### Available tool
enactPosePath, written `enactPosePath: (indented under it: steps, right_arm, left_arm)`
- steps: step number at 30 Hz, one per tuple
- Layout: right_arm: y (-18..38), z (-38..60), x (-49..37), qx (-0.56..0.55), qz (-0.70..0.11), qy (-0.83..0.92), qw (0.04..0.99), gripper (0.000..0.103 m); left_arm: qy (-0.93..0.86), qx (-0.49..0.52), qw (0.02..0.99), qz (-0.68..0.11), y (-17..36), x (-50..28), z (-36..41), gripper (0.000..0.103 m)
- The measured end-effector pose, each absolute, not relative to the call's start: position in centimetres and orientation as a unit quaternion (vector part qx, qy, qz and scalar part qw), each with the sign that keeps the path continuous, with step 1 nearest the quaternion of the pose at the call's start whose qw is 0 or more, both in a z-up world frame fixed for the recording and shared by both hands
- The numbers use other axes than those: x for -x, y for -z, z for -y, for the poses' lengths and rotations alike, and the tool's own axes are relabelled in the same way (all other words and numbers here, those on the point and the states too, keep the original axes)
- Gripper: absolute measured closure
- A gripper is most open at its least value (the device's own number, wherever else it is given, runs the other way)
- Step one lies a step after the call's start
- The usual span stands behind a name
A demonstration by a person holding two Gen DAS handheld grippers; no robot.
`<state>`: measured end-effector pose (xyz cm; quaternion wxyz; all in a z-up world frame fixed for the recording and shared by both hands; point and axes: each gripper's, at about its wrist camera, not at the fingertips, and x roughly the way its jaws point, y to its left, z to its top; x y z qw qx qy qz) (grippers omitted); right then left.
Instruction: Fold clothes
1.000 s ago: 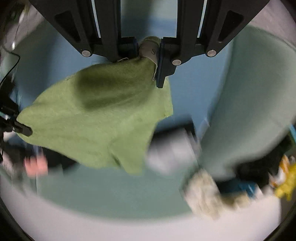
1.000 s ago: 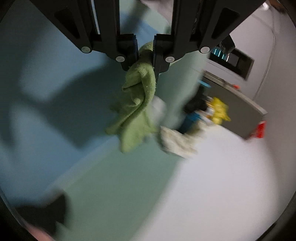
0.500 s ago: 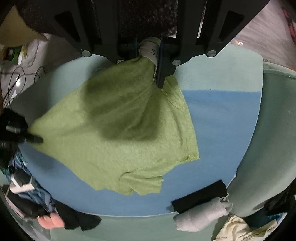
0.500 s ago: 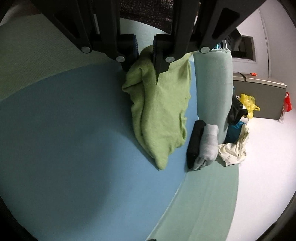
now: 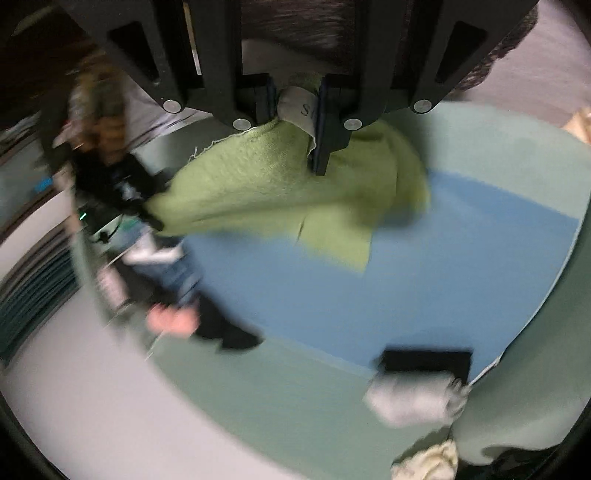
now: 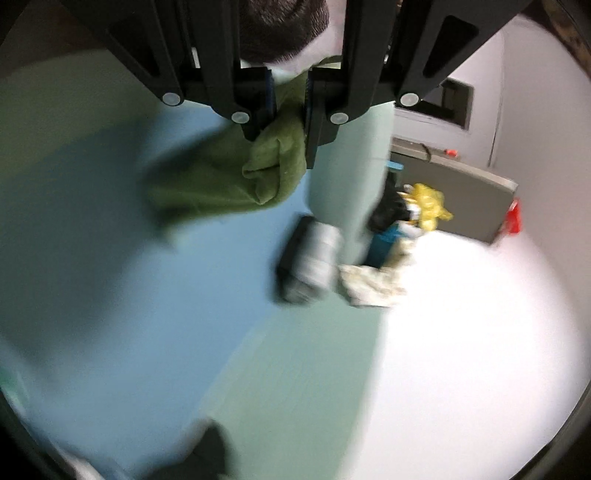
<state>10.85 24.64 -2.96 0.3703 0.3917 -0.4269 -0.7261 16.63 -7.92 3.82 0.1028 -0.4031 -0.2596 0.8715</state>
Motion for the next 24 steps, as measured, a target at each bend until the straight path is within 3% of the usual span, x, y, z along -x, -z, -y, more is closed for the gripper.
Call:
enactPosePath:
  steps: [5, 13, 24]
  right_arm:
    - [-3.3, -25.0, -11.5, -0.322, 0.415, 0.736, 0.427, 0.091]
    - [-3.4, -22.4, -7.3, -0.336, 0.402, 0.734, 0.432, 0.091]
    - [-10.6, -11.6, 10.6, -0.301, 0.348, 0.759, 0.460, 0.091]
  left_arm:
    - [-0.861, 0.369, 0.145, 0.318, -7.5, -16.8, 8.9, 0.087]
    - [-0.844, 0.379, 0.114, 0.362, -6.1, -13.9, 11.1, 0.087]
    - [-0.861, 0.337, 0.128, 0.359, -8.3, -7.2, 15.2, 0.087]
